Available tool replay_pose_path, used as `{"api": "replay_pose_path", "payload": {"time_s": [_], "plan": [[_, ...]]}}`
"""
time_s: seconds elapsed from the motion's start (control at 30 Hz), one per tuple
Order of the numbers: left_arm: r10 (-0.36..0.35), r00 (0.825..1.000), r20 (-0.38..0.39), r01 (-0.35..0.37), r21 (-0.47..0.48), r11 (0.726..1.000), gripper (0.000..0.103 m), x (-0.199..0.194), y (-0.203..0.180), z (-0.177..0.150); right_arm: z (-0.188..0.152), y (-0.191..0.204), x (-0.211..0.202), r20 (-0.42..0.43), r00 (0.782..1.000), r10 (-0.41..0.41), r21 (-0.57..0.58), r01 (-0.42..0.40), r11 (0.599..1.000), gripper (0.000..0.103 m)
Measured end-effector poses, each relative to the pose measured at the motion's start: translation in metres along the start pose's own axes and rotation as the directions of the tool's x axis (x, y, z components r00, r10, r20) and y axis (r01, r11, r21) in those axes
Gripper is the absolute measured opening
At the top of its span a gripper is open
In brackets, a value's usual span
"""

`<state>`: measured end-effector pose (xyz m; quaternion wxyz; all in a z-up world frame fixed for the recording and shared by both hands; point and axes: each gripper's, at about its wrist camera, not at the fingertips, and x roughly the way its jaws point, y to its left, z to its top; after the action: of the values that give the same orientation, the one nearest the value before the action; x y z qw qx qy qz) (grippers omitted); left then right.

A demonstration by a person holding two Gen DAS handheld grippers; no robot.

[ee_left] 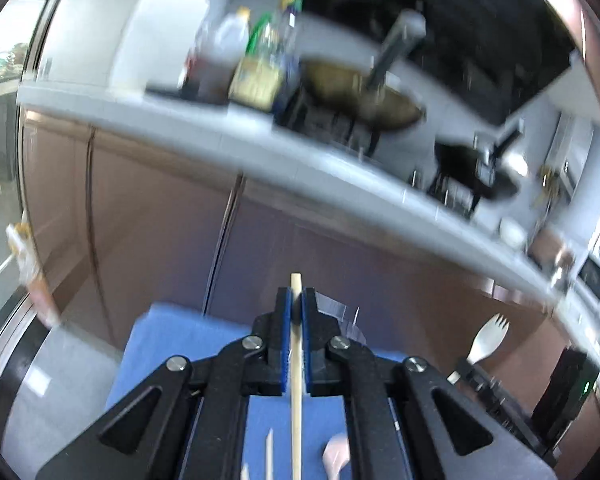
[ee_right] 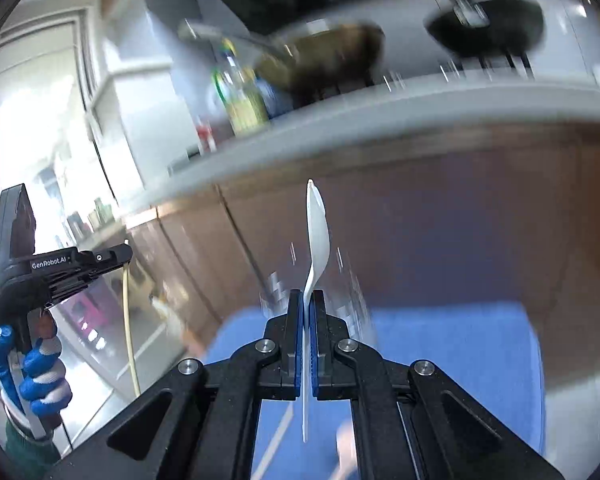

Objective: Organize utensils
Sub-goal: 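Grasp the white spork with the right tool while the left tool lifts the chopstick, then carry the chopstick and spork over the wire holder and release both into it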

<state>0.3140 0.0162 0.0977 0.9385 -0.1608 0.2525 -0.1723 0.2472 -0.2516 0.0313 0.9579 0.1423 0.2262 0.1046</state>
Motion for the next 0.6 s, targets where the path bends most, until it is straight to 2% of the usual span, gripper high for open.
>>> {"api": "replay_pose_path", "payload": {"time_s": [0.07, 0.17, 0.23, 0.33, 0.4, 0.6], "plan": [[0.013, 0.996, 0.093, -0.011, -0.024, 1.000, 0.004, 0.008, -0.005, 0.019, 0.022, 0.010, 0.014, 0.070, 0.997, -0.012, -0.040, 0.015, 0.999, 0.003], [0.024, 0.987, 0.161, -0.012, -0.074, 0.997, 0.004, 0.028, -0.008, 0.034, 0.038, 0.015, 0.042, 0.123, 0.992, -0.023, -0.063, 0.031, 0.998, 0.003], [0.067, 0.975, 0.212, -0.049, -0.092, 0.995, 0.004, 0.053, -0.011, 0.036, 0.041, 0.015, 0.051, 0.146, 0.989, -0.040, -0.077, 0.052, 0.996, 0.003], [0.119, 0.961, 0.249, -0.094, -0.111, 0.989, 0.004, 0.089, -0.013, 0.030, 0.038, 0.008, 0.070, 0.169, 0.983, -0.076, -0.096, 0.093, 0.991, 0.003], [0.129, 0.959, 0.251, -0.102, -0.120, 0.988, 0.004, 0.110, -0.010, 0.025, 0.033, 0.001, 0.082, 0.190, 0.976, -0.104, -0.118, 0.128, 0.985, 0.003], [0.180, 0.944, 0.276, -0.164, -0.078, 0.983, 0.005, 0.162, -0.010, -0.019, -0.001, -0.015, 0.105, 0.181, 0.973, -0.144, -0.132, 0.169, 0.977, 0.003]]}}
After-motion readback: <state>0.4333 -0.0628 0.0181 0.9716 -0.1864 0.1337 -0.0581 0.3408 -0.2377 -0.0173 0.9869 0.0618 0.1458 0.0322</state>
